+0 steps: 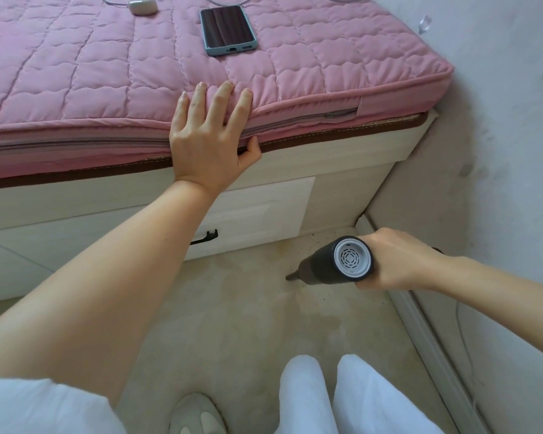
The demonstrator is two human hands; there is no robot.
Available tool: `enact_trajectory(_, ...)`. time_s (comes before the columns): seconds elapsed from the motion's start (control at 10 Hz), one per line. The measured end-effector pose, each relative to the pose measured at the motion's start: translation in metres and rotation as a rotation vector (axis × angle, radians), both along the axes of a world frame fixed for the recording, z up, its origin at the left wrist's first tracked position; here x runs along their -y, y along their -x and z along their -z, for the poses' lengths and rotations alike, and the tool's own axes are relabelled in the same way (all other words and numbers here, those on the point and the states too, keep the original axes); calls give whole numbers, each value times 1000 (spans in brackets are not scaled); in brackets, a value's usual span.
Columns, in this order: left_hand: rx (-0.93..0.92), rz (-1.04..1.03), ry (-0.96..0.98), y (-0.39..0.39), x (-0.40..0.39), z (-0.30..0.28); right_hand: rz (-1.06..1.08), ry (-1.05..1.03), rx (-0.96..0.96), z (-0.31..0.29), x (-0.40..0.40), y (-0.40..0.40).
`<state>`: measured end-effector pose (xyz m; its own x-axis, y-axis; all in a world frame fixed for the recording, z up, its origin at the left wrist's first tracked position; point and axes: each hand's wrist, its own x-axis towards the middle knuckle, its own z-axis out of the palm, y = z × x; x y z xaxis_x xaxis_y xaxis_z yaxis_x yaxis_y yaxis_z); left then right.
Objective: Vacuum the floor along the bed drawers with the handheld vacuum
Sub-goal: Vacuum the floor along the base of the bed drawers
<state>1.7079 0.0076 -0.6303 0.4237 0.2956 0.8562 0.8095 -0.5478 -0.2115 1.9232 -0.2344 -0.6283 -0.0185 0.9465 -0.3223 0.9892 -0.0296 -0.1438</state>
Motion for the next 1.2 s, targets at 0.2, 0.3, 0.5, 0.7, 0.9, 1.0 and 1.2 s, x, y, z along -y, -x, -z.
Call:
enact_trajectory(0.2,9,3,-1,-1,1,0,24,39,-47,-2,2,-2)
enact_trajectory(0.3,14,2,1,-1,2,0,28,87,-32,-7,7,-1)
enact_trajectory(0.5,15,-2,-4,-1,1,0,43,115,-41,-8,10,3)
enact_trajectory(0.7,10,-7,-9,-2,1,1,59,110,-75,-3,9,8)
enact_trajectory(0.9,13,-5,-11,-2,1,0,42,32,-51,1,-3,8)
enact_trajectory(1.0,12,0,-14,-2,1,0,26,3,-67,2,-10,8)
enact_trajectory(1.2,13,6,-30,-2,0,1,75,-44,-97,10,-20,14)
